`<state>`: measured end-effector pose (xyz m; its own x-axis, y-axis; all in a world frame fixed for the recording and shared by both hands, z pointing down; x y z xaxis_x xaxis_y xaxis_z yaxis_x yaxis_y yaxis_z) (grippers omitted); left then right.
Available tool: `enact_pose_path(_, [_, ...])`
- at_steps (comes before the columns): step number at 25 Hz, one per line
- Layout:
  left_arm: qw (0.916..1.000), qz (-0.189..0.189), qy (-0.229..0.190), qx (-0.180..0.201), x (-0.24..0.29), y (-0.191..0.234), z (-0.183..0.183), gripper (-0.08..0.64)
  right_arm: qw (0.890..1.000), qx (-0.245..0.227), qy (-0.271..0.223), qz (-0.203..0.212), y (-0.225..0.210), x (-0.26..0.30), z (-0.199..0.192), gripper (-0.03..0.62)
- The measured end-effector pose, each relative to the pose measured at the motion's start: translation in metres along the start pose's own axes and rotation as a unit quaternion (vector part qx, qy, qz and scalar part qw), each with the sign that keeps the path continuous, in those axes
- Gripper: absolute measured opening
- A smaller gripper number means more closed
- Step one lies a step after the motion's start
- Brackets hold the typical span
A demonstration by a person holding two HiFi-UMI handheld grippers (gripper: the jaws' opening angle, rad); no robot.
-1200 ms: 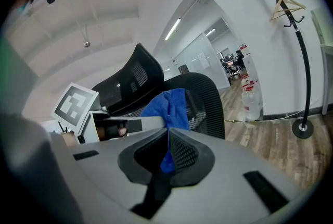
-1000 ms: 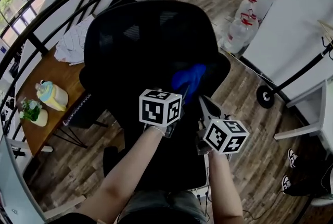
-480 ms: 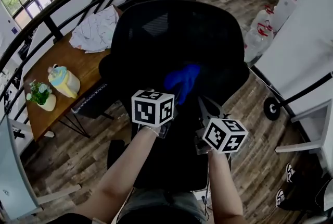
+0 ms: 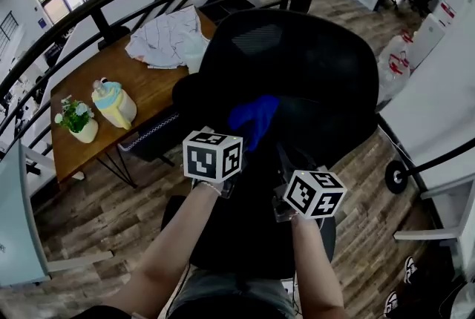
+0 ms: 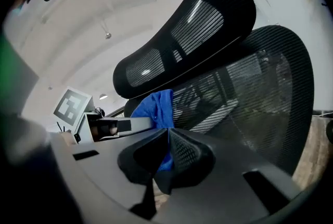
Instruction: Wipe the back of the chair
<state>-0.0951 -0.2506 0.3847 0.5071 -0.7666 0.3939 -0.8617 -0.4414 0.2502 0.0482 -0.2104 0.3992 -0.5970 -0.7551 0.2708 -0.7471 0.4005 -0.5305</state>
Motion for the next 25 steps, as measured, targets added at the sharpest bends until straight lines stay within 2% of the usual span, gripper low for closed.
enact_pose_path(8, [0.9984,0.051,-0.015,-0.02,-0.031,0.044,-0.001,0.086,0.999,-0.01,0.022,0.043,0.027,0.029,-0.007,0.029])
enact_pose_path(18, [0.9911,0.123,-0.024,-0.044,-0.073,0.092,-0.004,0.086,0.994,-0.022,0.043,0.094,0.069,0.066,-0.01,0.029])
enact_pose_path(25, [0.9878,0.144,-0.03,-0.051,-0.095,0.101,-0.008,0.086,0.99,-0.027,0.059,0.129,0.087,0.071,-0.02,0.029])
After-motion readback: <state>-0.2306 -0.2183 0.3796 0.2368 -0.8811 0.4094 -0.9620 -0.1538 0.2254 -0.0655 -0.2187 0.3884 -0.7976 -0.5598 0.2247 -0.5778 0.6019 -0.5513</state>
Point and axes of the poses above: the fingertips, and each gripper's own axes: x forward along the fingers, y to its left, z out of its top, the point moved 6 cm from there along -x, backward along the fingers, and after that the axes turned 5 degrees about x, right-handed, at the moved point
